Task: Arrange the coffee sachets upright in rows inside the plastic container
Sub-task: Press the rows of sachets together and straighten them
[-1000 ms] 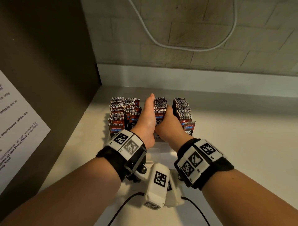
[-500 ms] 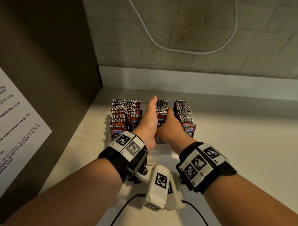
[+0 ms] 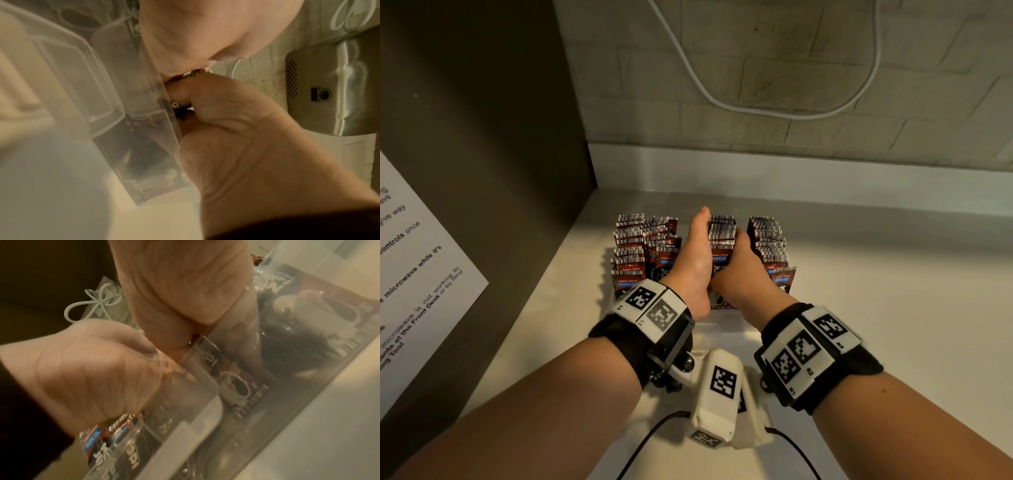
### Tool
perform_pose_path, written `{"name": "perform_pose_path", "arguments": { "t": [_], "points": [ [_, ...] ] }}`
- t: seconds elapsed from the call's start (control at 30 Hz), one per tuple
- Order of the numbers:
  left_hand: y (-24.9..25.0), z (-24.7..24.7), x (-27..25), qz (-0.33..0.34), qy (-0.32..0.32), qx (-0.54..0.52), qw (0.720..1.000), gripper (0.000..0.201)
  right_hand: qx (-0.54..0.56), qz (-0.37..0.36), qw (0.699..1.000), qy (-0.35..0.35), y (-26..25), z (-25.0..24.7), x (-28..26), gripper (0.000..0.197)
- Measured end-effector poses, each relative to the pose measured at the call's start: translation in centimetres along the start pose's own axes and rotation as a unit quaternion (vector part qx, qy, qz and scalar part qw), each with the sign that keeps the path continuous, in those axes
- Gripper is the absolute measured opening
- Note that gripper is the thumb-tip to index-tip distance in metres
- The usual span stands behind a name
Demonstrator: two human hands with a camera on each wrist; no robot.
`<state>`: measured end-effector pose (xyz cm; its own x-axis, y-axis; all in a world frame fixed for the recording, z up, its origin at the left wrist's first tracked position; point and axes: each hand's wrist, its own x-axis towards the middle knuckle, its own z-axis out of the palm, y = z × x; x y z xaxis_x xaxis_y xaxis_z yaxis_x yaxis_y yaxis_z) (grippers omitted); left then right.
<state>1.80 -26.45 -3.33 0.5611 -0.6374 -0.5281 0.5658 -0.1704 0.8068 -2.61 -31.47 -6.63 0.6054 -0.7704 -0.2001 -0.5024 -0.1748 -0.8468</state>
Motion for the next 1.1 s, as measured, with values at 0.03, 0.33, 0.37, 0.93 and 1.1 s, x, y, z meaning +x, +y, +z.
{"name": "perform_pose_path", "arguments": {
  "t": [0.03,0.33,0.37,0.93,1.1],
  "points": [
    [0.0,-0.1,0.0,0.0,0.004,0.002,1.0,0.039,-0.005,-0.005,1.0,0.001,-0.1,-0.2,-0.2,0.079],
    [0.1,-0.2,-0.3,-0.001,-0.021,0.003,1.0,0.038,-0.009,-0.021,1.0,-0.011,-0.4,-0.9,-0.9,0.101],
    [0.1,-0.2,-0.4,0.001,-0.022,0.004,1.0,0.035,-0.005,-0.021,1.0,-0.013,-0.4,-1.0,-0.9,0.103],
    [1.5,-0.9,-1.7,0.019,-0.03,0.015,0.999,0.073,0.057,-0.029,0.997,-0.034,-2.2,-1.6,-2.0,0.095],
    [0.9,-0.8,-1.6,0.013,-0.025,0.003,1.0,0.082,0.085,0.004,0.995,-0.052,-1.9,-1.6,-2.4,0.099]
  ]
}}
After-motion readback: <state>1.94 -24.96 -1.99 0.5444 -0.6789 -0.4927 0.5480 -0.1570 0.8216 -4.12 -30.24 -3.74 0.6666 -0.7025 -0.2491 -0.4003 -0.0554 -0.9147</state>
